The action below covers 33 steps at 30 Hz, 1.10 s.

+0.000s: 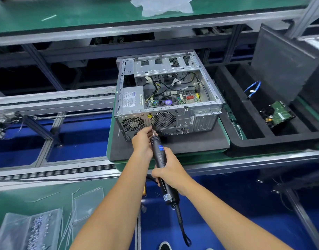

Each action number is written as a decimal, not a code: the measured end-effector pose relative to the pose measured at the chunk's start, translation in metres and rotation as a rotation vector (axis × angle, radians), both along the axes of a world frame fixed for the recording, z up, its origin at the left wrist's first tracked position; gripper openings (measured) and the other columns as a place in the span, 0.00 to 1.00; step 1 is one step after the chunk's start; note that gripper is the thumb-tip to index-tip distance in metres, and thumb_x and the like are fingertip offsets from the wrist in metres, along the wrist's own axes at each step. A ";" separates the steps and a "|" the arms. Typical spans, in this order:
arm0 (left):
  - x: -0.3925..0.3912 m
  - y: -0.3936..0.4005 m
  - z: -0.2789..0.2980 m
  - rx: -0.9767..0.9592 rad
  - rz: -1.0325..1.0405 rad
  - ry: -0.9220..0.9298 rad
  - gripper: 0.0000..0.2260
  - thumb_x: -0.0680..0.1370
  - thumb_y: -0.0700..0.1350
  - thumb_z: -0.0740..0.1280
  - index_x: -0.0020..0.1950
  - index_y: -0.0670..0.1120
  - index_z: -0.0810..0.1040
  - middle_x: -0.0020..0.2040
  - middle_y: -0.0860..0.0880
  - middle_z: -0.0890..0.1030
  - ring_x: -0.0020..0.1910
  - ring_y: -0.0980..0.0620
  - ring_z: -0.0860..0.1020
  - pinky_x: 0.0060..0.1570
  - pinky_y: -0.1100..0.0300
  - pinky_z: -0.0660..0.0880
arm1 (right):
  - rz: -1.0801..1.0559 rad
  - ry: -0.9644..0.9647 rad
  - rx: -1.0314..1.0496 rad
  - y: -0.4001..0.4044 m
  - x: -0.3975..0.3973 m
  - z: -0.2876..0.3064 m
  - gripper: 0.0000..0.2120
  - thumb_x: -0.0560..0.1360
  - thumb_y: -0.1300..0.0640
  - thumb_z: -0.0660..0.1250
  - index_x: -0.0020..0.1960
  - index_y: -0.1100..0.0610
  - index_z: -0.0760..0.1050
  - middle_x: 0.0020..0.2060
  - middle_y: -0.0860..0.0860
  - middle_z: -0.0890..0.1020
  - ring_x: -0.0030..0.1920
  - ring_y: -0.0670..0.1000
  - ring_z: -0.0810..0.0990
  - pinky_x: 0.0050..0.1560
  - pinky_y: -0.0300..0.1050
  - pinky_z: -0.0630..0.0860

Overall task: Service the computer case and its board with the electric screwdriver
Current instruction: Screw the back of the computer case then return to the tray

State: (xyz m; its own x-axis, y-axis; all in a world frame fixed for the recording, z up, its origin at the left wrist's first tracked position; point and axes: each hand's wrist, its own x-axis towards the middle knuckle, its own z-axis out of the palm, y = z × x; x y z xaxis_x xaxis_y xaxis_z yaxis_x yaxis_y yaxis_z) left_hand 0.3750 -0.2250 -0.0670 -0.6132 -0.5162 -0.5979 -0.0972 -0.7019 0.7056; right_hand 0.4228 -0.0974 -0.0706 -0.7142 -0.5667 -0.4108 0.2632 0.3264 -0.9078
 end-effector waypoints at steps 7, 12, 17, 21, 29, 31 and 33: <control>0.005 -0.001 -0.005 0.054 -0.004 0.036 0.04 0.76 0.37 0.63 0.42 0.41 0.75 0.34 0.47 0.77 0.29 0.53 0.76 0.29 0.63 0.74 | -0.003 0.002 0.015 -0.001 0.001 0.001 0.35 0.64 0.64 0.70 0.66 0.47 0.63 0.46 0.59 0.78 0.38 0.53 0.79 0.43 0.55 0.82; 0.005 0.000 -0.003 0.079 -0.004 0.085 0.04 0.76 0.37 0.64 0.41 0.40 0.76 0.32 0.46 0.79 0.29 0.52 0.76 0.29 0.63 0.75 | 0.008 0.020 0.029 -0.001 0.001 0.002 0.35 0.66 0.65 0.71 0.68 0.48 0.62 0.49 0.60 0.77 0.41 0.55 0.79 0.45 0.55 0.82; 0.003 -0.001 -0.002 0.113 -0.025 0.119 0.05 0.77 0.36 0.63 0.42 0.40 0.75 0.33 0.46 0.76 0.27 0.53 0.75 0.28 0.65 0.74 | 0.009 0.015 0.008 -0.001 0.003 0.004 0.37 0.66 0.64 0.73 0.70 0.48 0.62 0.48 0.56 0.77 0.45 0.56 0.79 0.50 0.57 0.81; 0.003 0.000 -0.003 0.133 -0.036 0.125 0.05 0.77 0.37 0.62 0.41 0.41 0.74 0.33 0.47 0.76 0.26 0.54 0.75 0.27 0.66 0.73 | 0.029 0.018 0.000 0.000 0.002 0.005 0.36 0.66 0.61 0.75 0.69 0.48 0.62 0.48 0.55 0.77 0.45 0.55 0.78 0.51 0.59 0.80; 0.006 -0.001 -0.008 0.133 -0.014 0.127 0.06 0.77 0.36 0.61 0.41 0.41 0.73 0.34 0.46 0.74 0.29 0.53 0.73 0.27 0.66 0.73 | 0.055 0.010 -0.001 -0.001 0.000 -0.002 0.38 0.64 0.62 0.73 0.68 0.45 0.62 0.47 0.54 0.77 0.43 0.54 0.78 0.50 0.57 0.80; 0.007 0.000 -0.007 0.122 -0.024 0.127 0.06 0.78 0.36 0.62 0.42 0.41 0.74 0.35 0.46 0.75 0.30 0.53 0.73 0.28 0.65 0.73 | 0.047 0.008 -0.004 -0.002 0.001 -0.004 0.37 0.63 0.62 0.72 0.67 0.43 0.62 0.46 0.54 0.77 0.43 0.54 0.78 0.49 0.56 0.80; 0.008 0.001 -0.007 0.125 -0.031 0.130 0.05 0.78 0.36 0.62 0.43 0.41 0.74 0.35 0.46 0.75 0.31 0.53 0.73 0.28 0.65 0.74 | 0.039 0.008 -0.010 -0.002 0.002 -0.006 0.37 0.62 0.61 0.72 0.66 0.42 0.62 0.46 0.54 0.76 0.42 0.54 0.77 0.48 0.57 0.81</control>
State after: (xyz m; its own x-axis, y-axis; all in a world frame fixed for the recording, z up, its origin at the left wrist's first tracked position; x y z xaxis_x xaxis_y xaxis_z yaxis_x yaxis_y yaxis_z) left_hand 0.3826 -0.2244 -0.0736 -0.7041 -0.4224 -0.5709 -0.0335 -0.7833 0.6208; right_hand 0.4250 -0.0993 -0.0768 -0.6944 -0.5983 -0.3998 0.2436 0.3273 -0.9130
